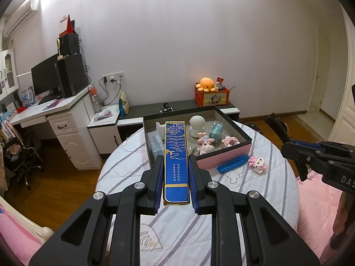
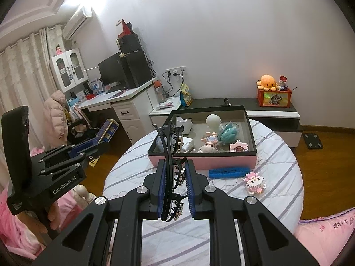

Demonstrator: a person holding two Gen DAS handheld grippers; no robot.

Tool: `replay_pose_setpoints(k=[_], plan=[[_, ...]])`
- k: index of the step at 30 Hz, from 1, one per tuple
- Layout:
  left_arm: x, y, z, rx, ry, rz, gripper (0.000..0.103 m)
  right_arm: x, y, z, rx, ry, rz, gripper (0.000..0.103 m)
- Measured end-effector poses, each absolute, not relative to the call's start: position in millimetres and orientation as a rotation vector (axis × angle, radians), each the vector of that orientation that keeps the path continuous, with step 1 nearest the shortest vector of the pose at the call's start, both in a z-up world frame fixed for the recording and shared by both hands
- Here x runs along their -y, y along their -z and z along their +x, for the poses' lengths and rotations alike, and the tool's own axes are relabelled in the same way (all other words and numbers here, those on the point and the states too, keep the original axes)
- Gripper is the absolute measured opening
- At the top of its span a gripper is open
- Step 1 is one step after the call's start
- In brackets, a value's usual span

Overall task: Organize rigid objects
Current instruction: 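Lift and carry the blue-gold box and black hair clip over the pink box, then lower both held items into the pink box and open both tools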

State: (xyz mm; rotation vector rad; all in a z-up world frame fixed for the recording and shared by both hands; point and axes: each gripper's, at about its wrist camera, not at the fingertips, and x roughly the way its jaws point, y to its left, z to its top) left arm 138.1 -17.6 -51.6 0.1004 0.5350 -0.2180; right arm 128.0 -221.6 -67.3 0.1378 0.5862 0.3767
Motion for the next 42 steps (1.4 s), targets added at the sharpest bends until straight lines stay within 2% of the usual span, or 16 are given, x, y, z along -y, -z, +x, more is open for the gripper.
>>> replay_pose_setpoints(k=[17, 27, 35, 36, 38, 39, 40, 42], plan=[[47, 75, 283, -0.655, 0.267, 0.112, 0.021, 237, 76, 261, -0.664, -0.349, 0.152, 0.017], [66, 113, 360, -0.826, 0.259, 0.109, 0.021, 242, 125, 338, -0.843, -0.335, 0.15, 0.017], [77, 129, 372, -0.89, 0.231, 0.154, 0.023, 250, 156, 362, -0.972, -0.269, 0.155, 0.019], [78, 129, 371, -0.895, 0.232, 0.156, 0.027, 253, 157, 364, -0.984, -0.253, 0.156, 0.021], [77, 128, 372, -0.905, 0.247, 0.15, 0.045, 258, 157, 364, -0.991, -0.231, 0.165, 0.035], [76, 127, 372, -0.902, 0.247, 0.147, 0.057, 259, 156, 362, -0.991, -0.222, 0.168, 0.051], [75, 127, 371, -0.892, 0.242, 0.148, 0.06, 259, 153, 360, -0.984, -0.214, 0.167, 0.064], [74, 127, 369, -0.887, 0.238, 0.154, 0.06, 261, 148, 356, -0.956, -0.211, 0.157, 0.068]])
